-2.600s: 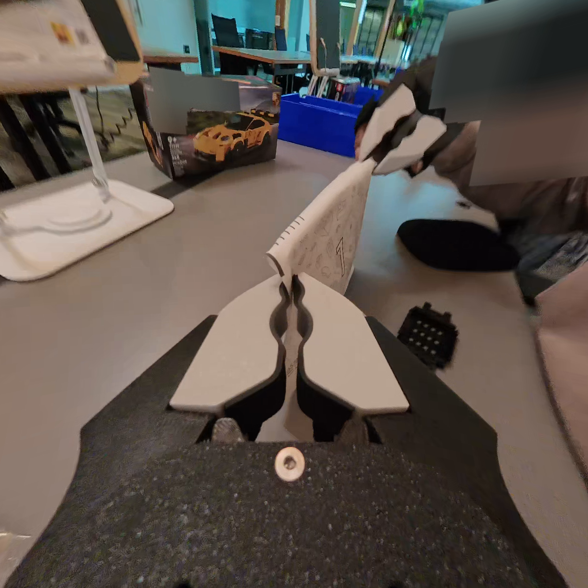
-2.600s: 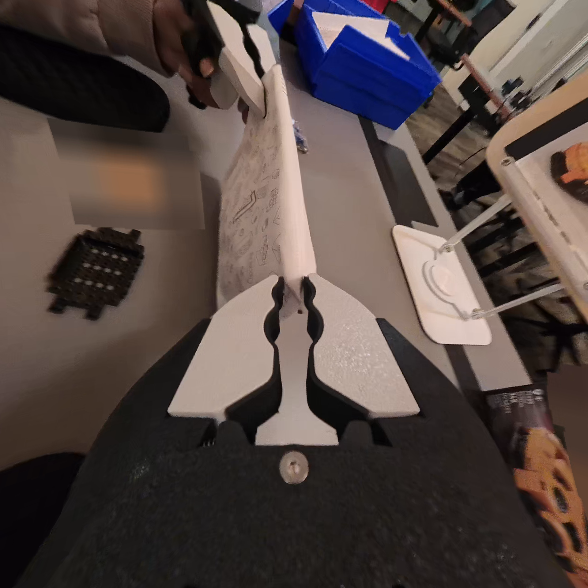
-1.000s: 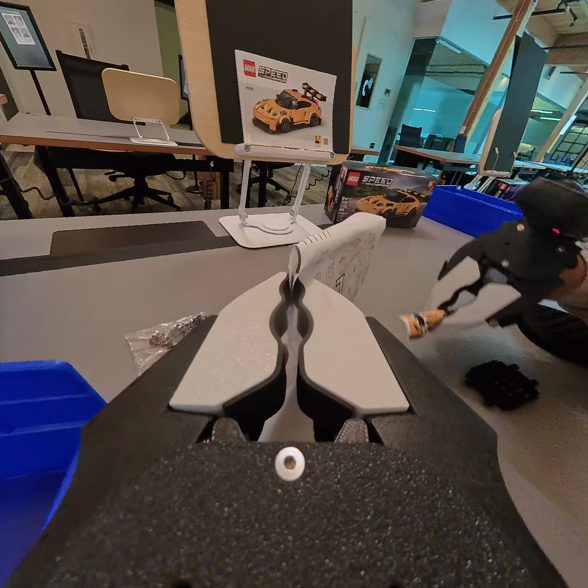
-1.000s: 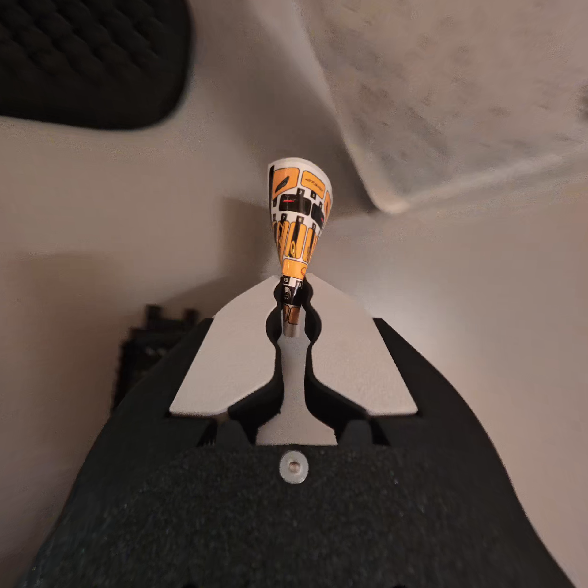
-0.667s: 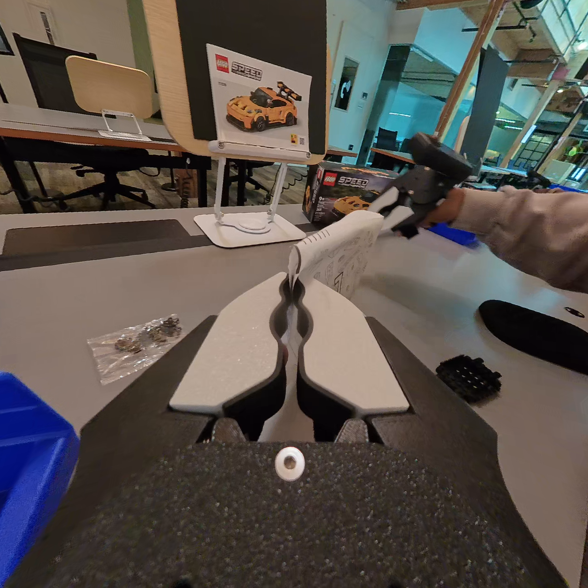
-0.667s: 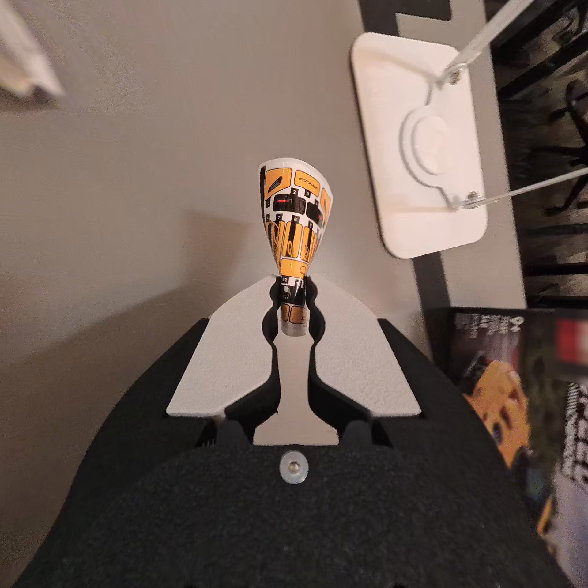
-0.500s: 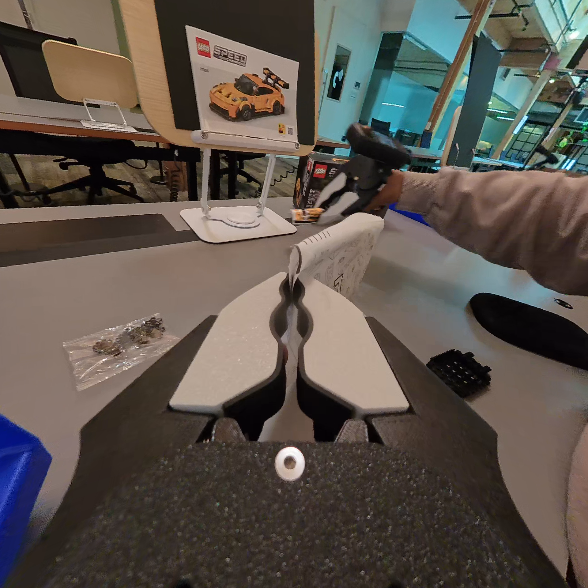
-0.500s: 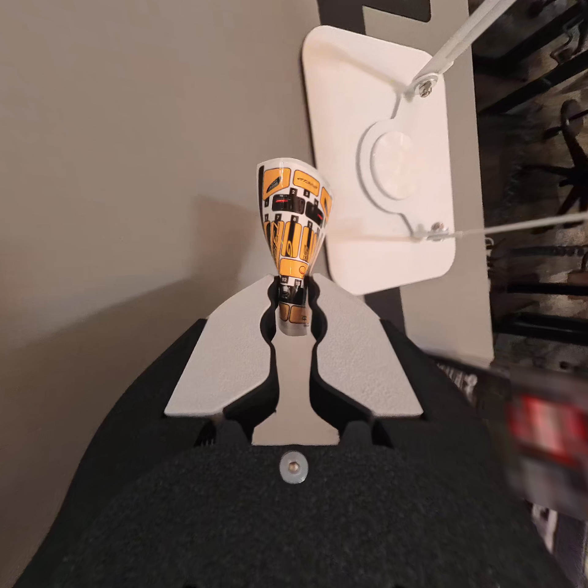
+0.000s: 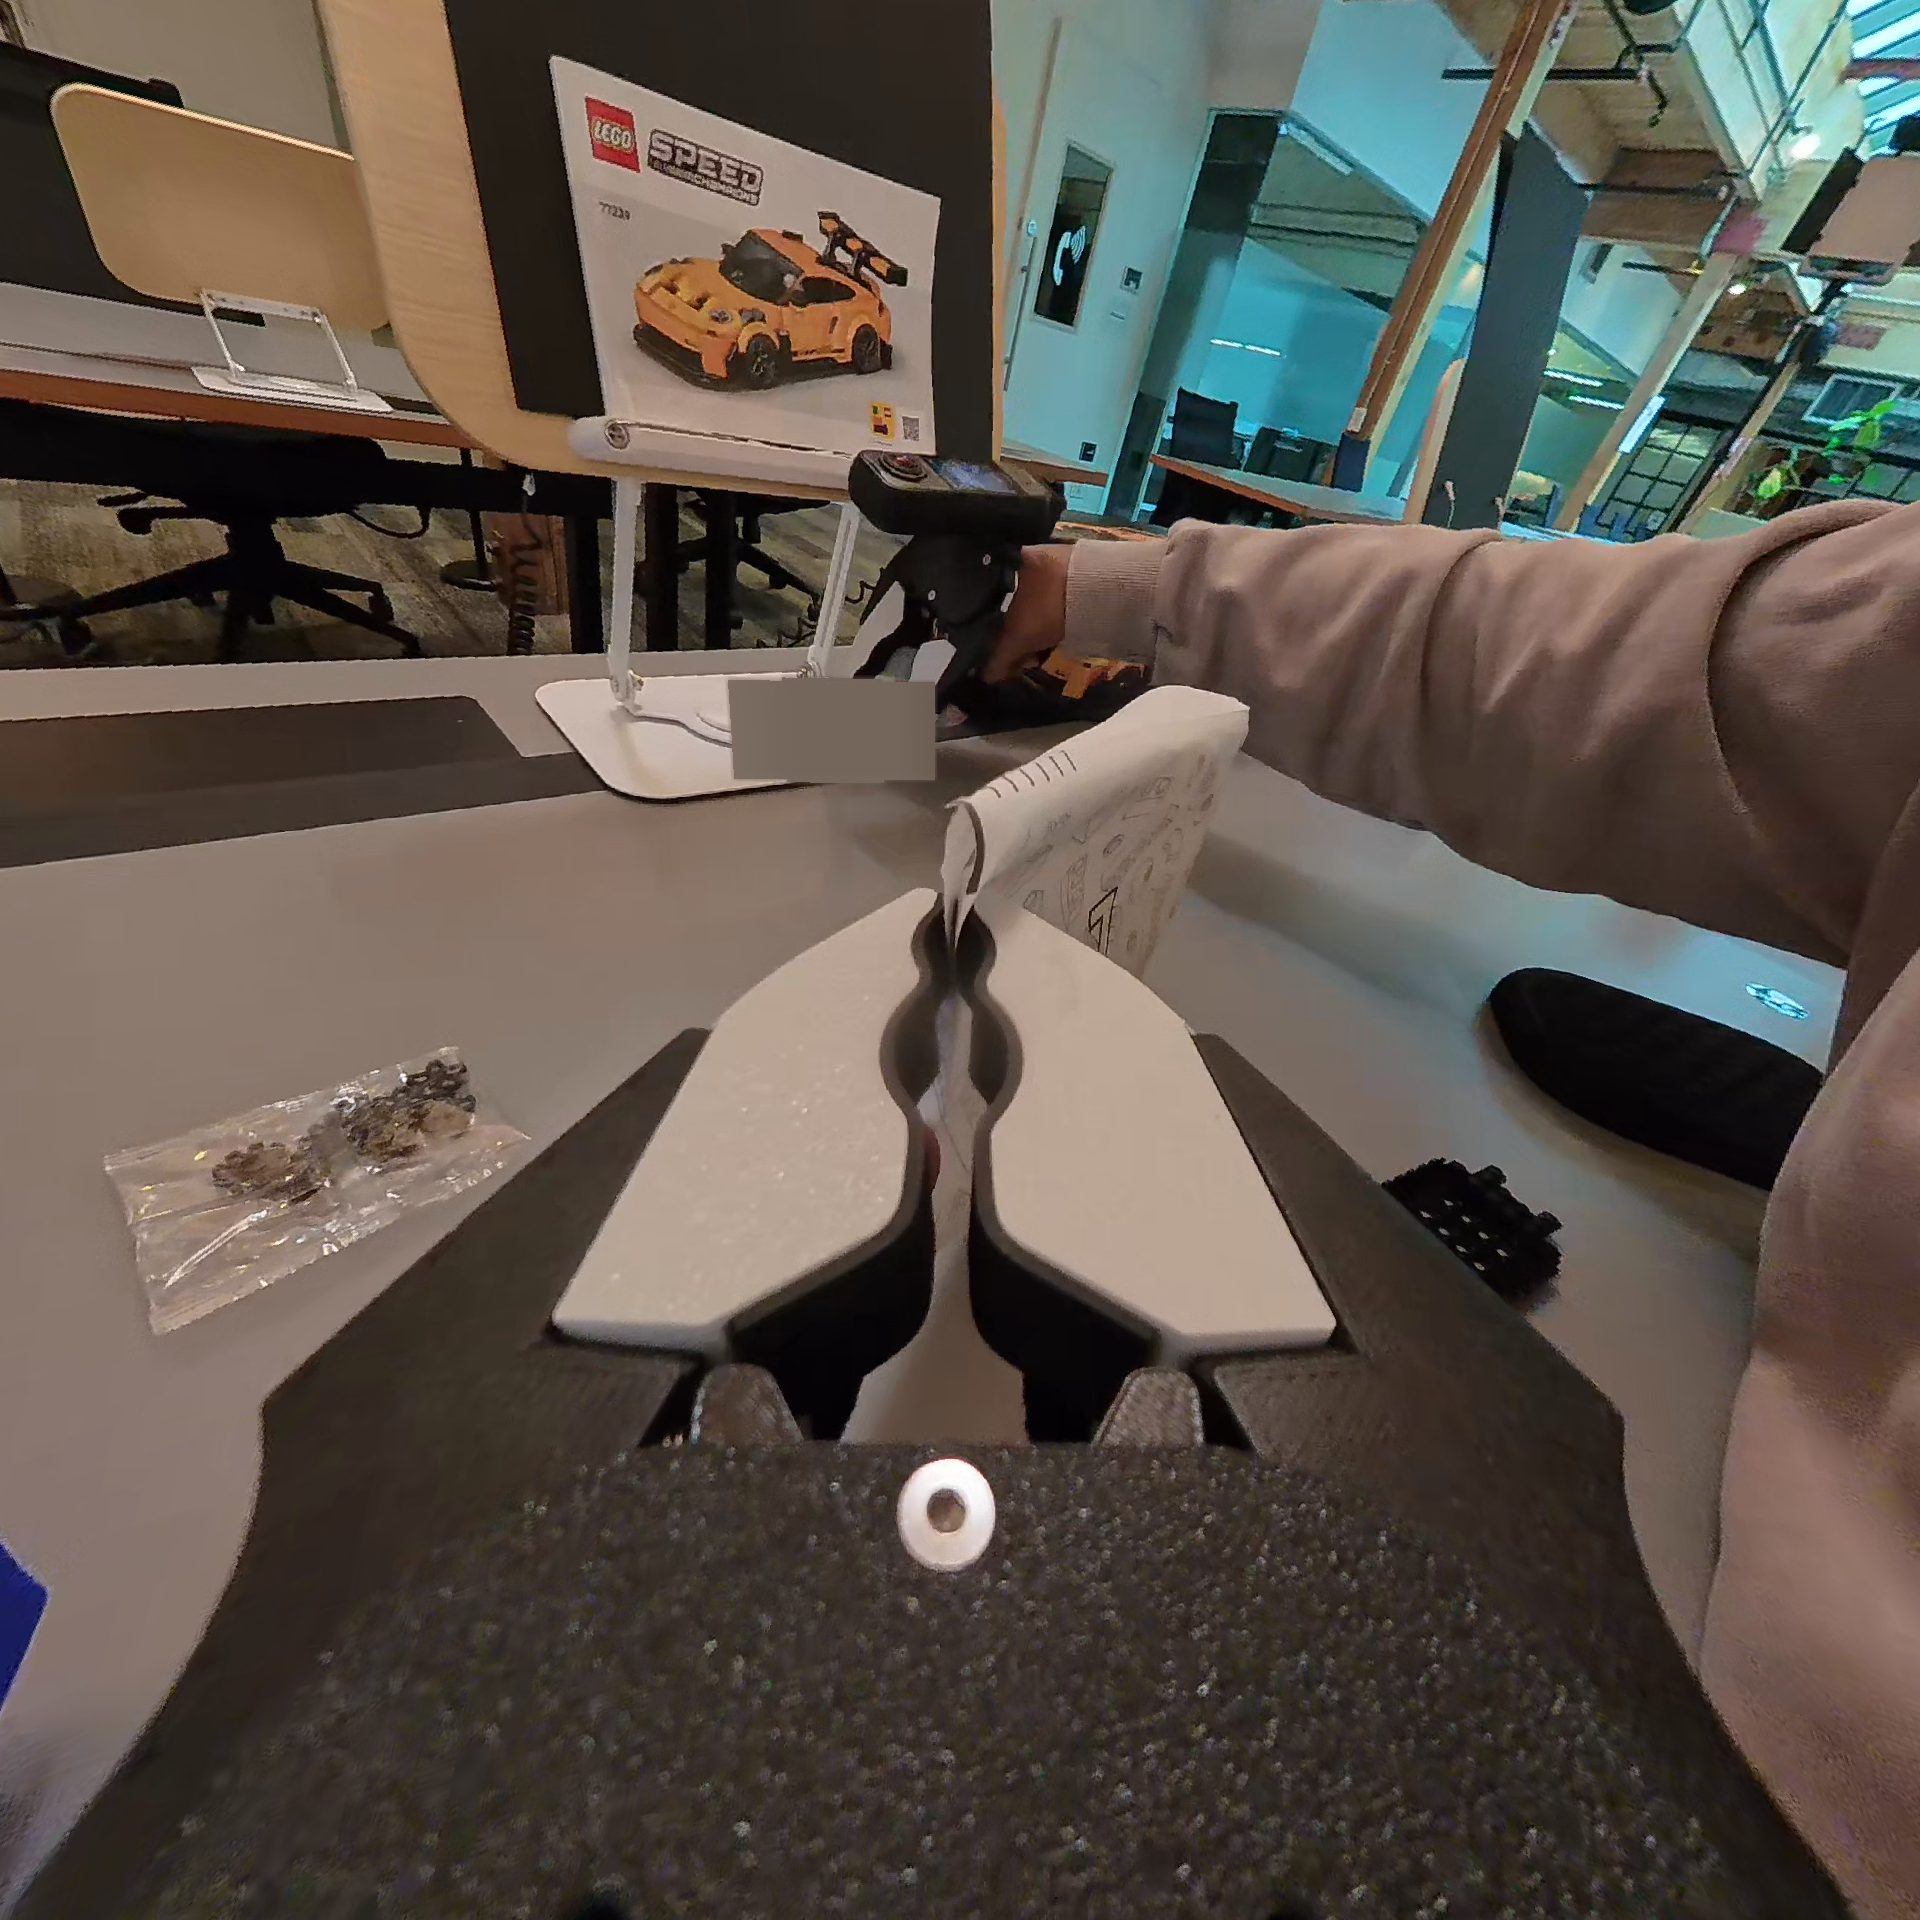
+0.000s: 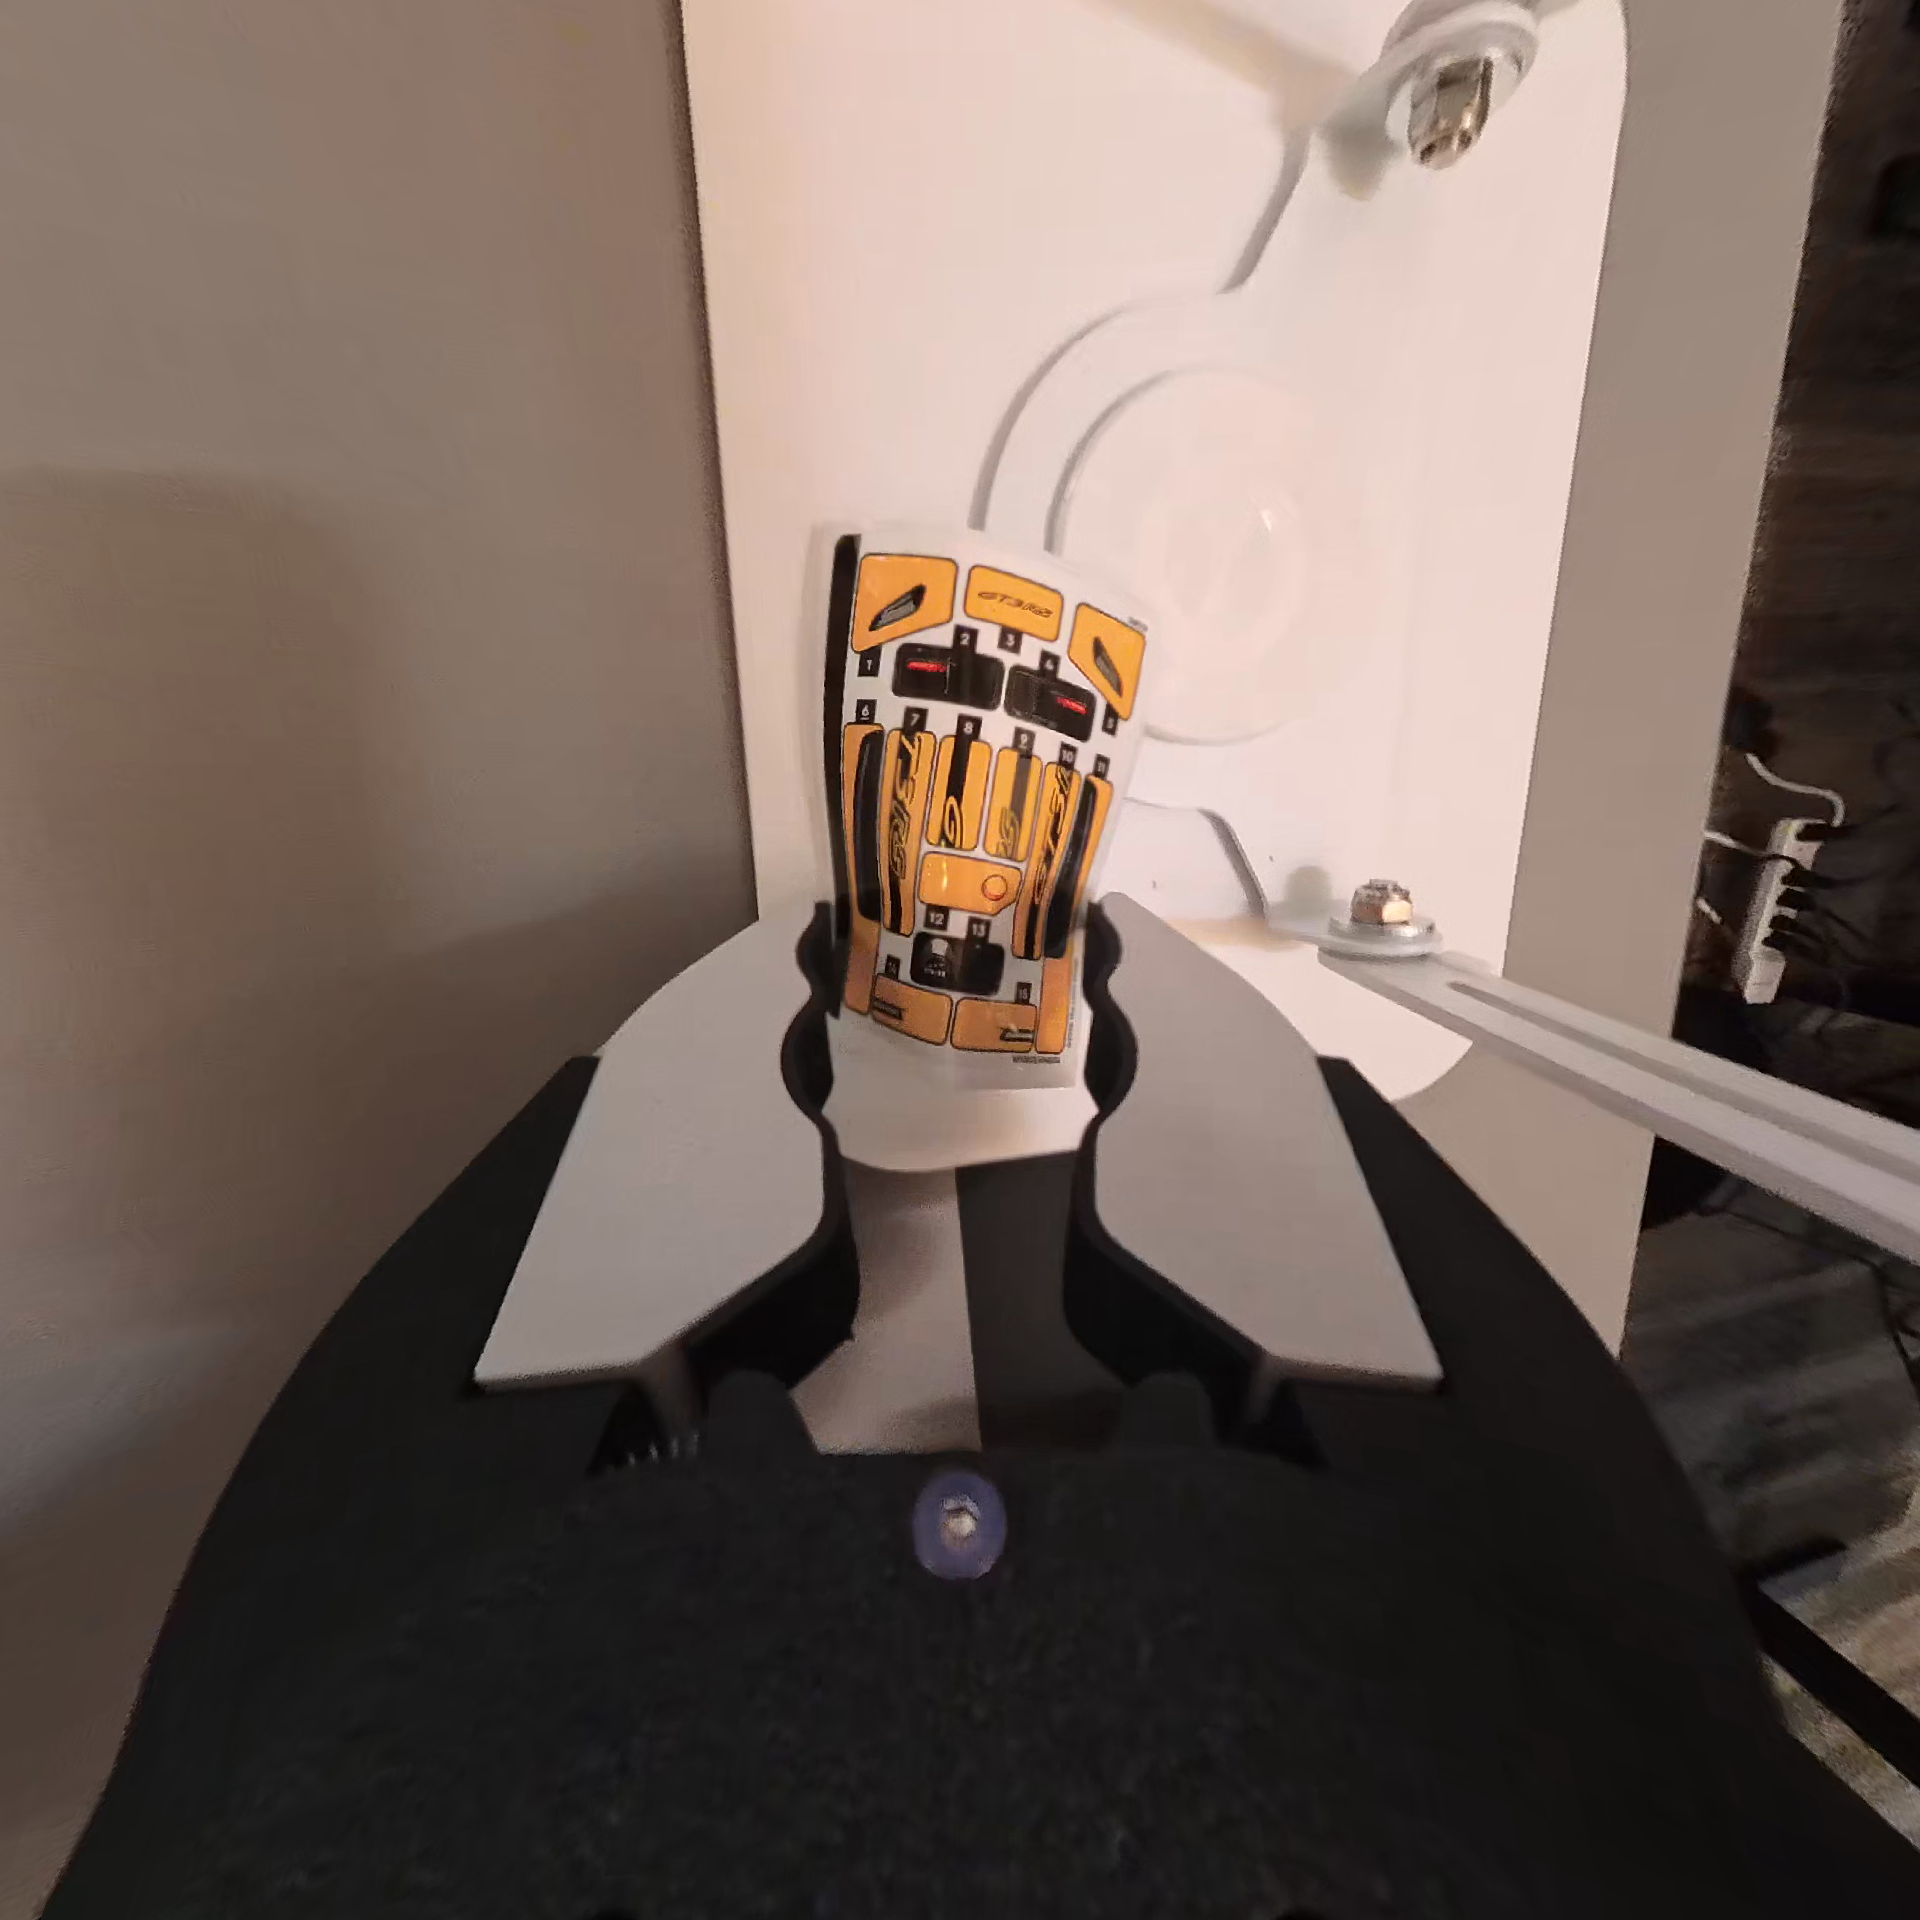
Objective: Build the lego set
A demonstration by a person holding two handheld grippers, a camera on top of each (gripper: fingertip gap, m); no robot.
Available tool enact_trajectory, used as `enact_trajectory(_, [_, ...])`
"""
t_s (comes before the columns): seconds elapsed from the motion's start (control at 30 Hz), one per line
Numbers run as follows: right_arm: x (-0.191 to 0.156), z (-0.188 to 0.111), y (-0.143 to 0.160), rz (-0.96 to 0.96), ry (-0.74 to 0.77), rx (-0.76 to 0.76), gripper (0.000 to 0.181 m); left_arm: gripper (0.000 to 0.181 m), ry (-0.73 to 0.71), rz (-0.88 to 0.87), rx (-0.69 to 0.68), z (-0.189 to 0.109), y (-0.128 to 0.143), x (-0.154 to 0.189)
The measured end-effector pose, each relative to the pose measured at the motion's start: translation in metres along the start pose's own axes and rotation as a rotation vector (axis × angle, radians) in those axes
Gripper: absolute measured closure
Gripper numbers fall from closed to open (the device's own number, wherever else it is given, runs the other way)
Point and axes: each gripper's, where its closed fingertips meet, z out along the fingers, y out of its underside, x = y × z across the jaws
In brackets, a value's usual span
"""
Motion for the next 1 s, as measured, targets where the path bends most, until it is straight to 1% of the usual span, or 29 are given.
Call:
enact_trajectory(0.13, [0.002,-0.009,0.015,0.011,0.019,-0.038,0.121,0.181,0.003,-0.006,-0.006,0.003,0.004,-0.002])
enact_trajectory(0.3, [-0.006,-0.027,0.023,0.027,0.023,0.008,0.116,0.181,0.021,-0.01,-0.016,0.006,0.008,0.0])
enact_trajectory(0.33, [-0.009,-0.029,0.02,0.036,0.017,0.036,0.119,0.181,0.024,-0.009,-0.018,0.007,0.008,0.0])
enact_trajectory(0.43, [-0.01,-0.024,0.008,0.067,0.04,0.107,0.143,0.181,0.027,-0.007,-0.023,0.009,0.009,0.001])
enact_trajectory(0.5, [0.001,-0.017,0.001,0.112,0.092,0.138,0.158,0.181,0.026,-0.009,-0.025,0.01,0.009,0.001])
enact_trajectory(0.6, [0.017,-0.007,-0.002,0.175,0.152,0.167,0.168,0.181,0.018,-0.009,-0.029,0.009,0.01,0.001])
enact_trajectory(0.67, [0.017,0.003,0.007,0.151,0.15,0.11,0.168,0.181,0.013,-0.009,-0.034,0.007,0.011,0.001])
enact_trajectory(0.7, [0.017,0.006,0.009,0.133,0.153,0.102,0.171,0.181,0.013,-0.011,-0.036,0.006,0.011,0.001])
enact_trajectory(0.73, [0.017,0.006,0.009,0.125,0.154,0.11,0.17,0.181,0.013,-0.014,-0.037,0.006,0.012,0.001])
enact_trajectory(0.77, [0.019,0.005,0.01,0.127,0.158,0.105,0.168,0.181,0.011,-0.015,-0.038,0.005,0.012,0.001])
enact_trajectory(0.8, [0.021,0.004,0.01,0.134,0.166,0.113,0.161,0.181,0.01,-0.018,-0.037,0.005,0.013,0.0])
enact_trajectory(0.9, [0.021,-0.016,-0.003,0.151,0.199,0.222,0.159,0.181,0.006,-0.033,-0.036,0.006,0.013,-0.002])
enact_trajectory(1.0, [0.006,-0.044,-0.016,0.166,0.236,0.318,0.159,0.181,0.008,-0.043,-0.037,0.006,0.016,-0.003])
